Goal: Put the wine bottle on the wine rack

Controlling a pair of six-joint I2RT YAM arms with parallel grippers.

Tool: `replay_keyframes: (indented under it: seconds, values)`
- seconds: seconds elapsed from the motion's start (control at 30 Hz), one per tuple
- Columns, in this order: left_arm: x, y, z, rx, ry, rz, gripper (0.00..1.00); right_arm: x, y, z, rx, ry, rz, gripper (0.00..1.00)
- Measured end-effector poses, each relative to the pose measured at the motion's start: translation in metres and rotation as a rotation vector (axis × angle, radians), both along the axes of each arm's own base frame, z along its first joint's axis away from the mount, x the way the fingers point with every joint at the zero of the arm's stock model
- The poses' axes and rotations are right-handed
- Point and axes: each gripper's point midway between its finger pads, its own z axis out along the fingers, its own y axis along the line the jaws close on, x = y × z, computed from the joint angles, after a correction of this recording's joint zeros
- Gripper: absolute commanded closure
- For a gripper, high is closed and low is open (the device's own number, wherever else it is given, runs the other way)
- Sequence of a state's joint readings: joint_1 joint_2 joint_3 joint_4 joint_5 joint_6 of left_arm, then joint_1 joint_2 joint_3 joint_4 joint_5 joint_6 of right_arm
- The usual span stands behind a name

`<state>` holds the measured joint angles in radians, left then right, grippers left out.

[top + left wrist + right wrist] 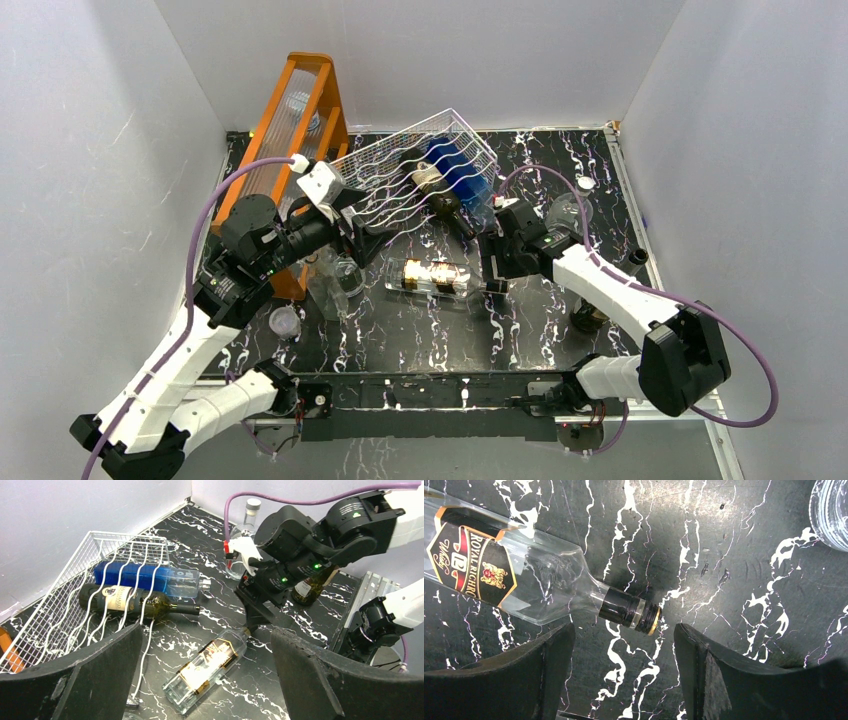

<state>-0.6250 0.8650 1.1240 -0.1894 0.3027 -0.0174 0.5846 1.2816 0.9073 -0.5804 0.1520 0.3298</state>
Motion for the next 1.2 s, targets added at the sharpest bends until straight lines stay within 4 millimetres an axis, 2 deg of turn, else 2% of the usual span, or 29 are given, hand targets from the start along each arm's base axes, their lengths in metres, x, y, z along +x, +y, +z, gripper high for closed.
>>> replay_keyframes:
  seconds: [0.23,0.43,0.83,1.0,1.2]
  values:
    - [-0.009,0.002,0.004,-0.011,-0.017,-0.023,0.02,-0.009,0.000,-0.014,-0.024,0.072,0.027,0.14]
    - [-0.015,0.006,0.003,-0.005,-0.037,-0.031,0.02,-0.016,0.001,-0.015,-0.022,0.101,0.062,0.13]
    - [-0.015,0.005,0.001,0.027,-0.066,-0.047,0.02,-0.006,0.016,-0.042,-0.055,0.151,0.240,0.16]
    - [-0.015,0.005,0.000,0.034,-0.073,-0.047,0.02,-0.010,0.027,-0.045,-0.040,0.206,0.358,0.18]
    - [-0.013,0.006,0.000,0.040,-0.080,-0.043,0.02,-0.027,0.025,-0.047,-0.053,0.257,0.481,0.24]
